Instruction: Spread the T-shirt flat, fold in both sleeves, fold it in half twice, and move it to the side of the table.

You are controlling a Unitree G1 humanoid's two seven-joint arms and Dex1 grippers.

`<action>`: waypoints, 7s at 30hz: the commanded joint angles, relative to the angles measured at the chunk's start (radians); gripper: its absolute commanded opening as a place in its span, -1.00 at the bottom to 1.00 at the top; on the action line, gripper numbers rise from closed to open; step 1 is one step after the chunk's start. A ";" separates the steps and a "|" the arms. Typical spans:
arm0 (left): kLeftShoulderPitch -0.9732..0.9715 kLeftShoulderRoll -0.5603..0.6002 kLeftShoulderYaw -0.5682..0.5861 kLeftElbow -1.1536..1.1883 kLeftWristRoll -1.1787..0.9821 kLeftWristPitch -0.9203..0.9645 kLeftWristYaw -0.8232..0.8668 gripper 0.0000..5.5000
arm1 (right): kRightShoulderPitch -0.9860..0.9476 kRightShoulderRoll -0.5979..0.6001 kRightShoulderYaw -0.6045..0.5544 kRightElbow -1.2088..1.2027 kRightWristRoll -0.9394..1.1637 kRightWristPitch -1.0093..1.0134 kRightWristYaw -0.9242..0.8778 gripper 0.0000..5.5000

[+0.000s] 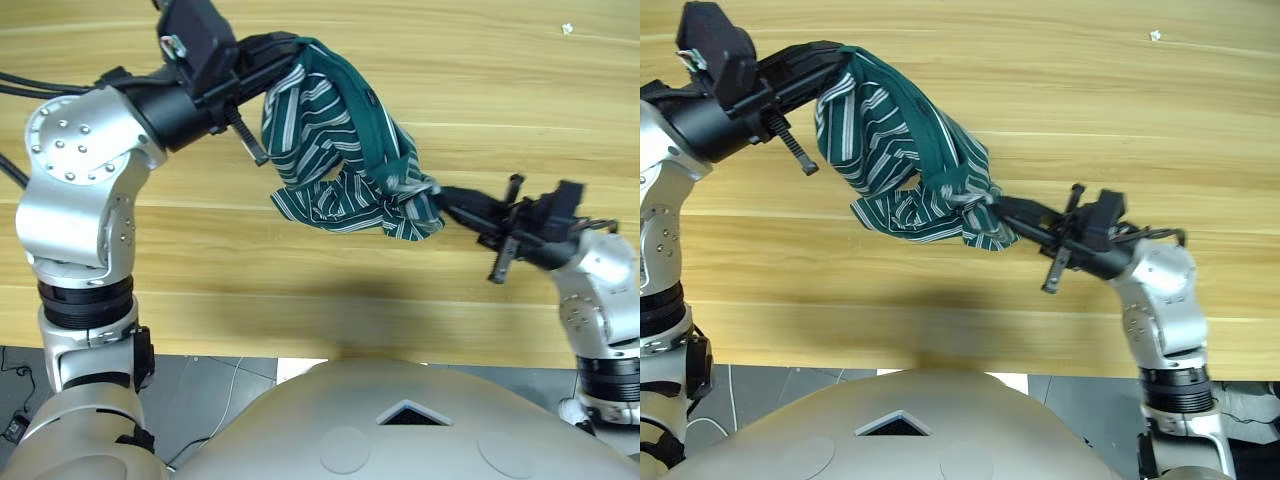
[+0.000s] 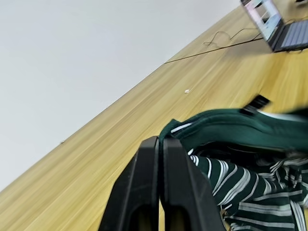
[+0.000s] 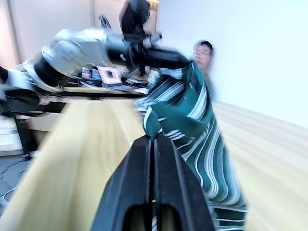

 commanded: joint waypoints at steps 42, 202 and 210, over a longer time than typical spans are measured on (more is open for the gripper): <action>-0.710 0.170 -0.575 1.347 0.870 -1.037 0.198 -1.00 | -1.258 -0.087 0.657 1.461 -1.317 -0.806 -0.733 -1.00; 1.011 -0.423 -0.285 0.224 0.769 -0.906 0.559 -0.99 | -0.270 0.324 -0.091 0.419 -0.643 -0.388 -0.797 0.10; 1.020 -0.345 -0.321 0.225 0.735 -0.966 0.523 -0.99 | -0.266 0.324 -0.089 0.423 -0.644 -0.388 -0.795 0.10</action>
